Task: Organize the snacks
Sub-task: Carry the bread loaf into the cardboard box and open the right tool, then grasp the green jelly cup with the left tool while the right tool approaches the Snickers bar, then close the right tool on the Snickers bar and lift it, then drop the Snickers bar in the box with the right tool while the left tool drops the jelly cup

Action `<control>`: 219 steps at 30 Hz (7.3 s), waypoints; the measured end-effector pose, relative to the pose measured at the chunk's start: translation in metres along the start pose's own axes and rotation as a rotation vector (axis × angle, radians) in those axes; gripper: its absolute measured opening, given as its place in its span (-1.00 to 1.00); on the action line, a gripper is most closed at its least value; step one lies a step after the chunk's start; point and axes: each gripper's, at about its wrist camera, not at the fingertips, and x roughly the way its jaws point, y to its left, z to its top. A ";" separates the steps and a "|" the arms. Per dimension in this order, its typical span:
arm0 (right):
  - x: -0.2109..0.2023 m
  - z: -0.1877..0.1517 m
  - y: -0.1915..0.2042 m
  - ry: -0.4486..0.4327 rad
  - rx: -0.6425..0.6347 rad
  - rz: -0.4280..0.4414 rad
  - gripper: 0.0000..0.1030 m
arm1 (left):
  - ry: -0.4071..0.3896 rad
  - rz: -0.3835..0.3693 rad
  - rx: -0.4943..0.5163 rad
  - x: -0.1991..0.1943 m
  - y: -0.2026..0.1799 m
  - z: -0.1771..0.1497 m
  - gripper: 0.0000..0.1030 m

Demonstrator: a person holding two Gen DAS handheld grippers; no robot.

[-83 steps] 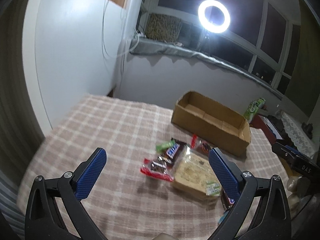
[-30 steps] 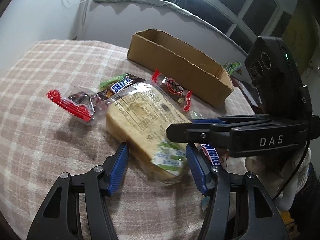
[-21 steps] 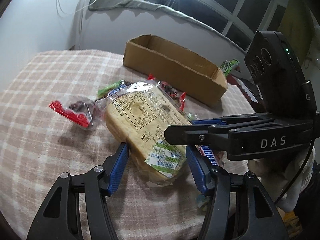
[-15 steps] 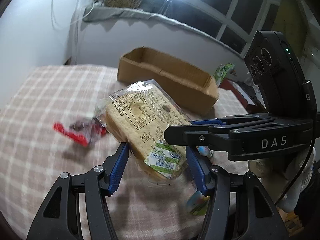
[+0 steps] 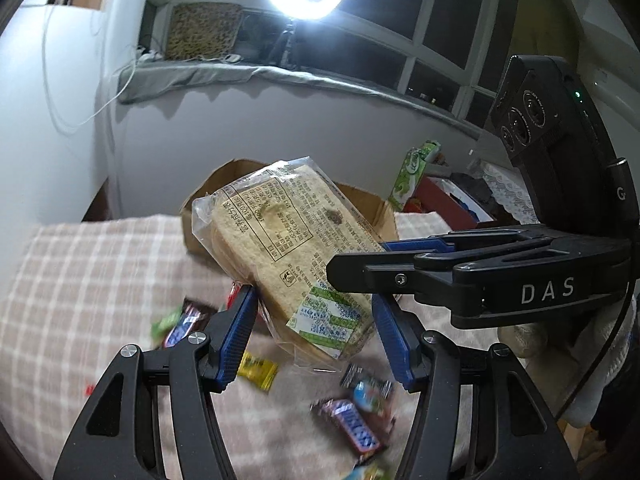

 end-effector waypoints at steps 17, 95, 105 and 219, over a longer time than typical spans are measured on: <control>0.002 0.050 -0.074 -0.025 0.064 -0.122 0.04 | 0.094 -0.040 0.042 0.083 -0.018 0.048 0.13; 0.018 -0.119 -0.009 0.148 -0.031 -0.080 0.02 | 0.267 -0.030 0.028 -0.006 -0.034 -0.133 0.14; 0.036 -0.113 -0.024 0.173 0.010 -0.075 -0.16 | 0.270 -0.001 0.047 0.002 -0.031 -0.137 0.14; 0.014 -0.067 0.008 0.092 -0.098 -0.153 -0.39 | 0.013 0.055 0.076 -0.032 0.023 -0.053 -0.44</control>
